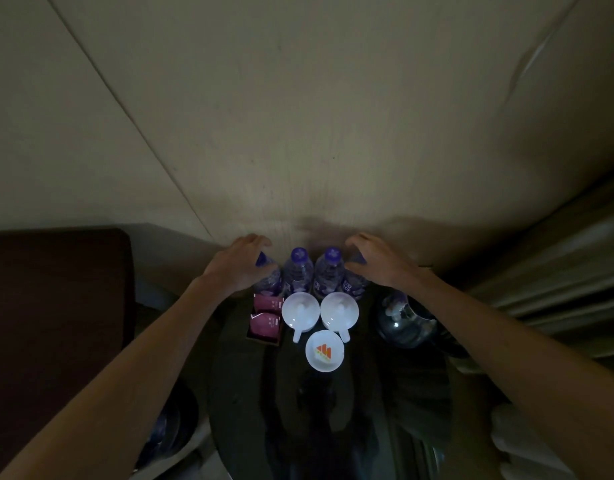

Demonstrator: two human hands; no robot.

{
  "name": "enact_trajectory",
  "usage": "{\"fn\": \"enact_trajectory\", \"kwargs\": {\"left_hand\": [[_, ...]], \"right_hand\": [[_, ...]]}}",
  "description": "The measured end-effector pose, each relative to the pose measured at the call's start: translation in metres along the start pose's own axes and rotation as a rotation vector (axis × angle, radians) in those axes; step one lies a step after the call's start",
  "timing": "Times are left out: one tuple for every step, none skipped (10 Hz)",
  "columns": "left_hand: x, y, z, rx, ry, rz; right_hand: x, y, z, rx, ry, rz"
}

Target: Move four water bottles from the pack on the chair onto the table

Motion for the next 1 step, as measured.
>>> {"fn": "enact_trajectory", "kwargs": {"left_hand": [[-0.0023,-0.0202,-0.0060,-0.009,0.001,0.004]], "right_hand": [[-0.0026,-0.0176,0.0113,-0.050,0.018,-0.024]]}}
Point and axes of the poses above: each hand's wrist, its own x-axis towards the middle knuckle, its own y-axis out of the palm, z = x × y, the point moved 8 cm from there along x, towards the middle knuckle, and after that the axes turned 11 degrees about -z, right-handed, at the moved point
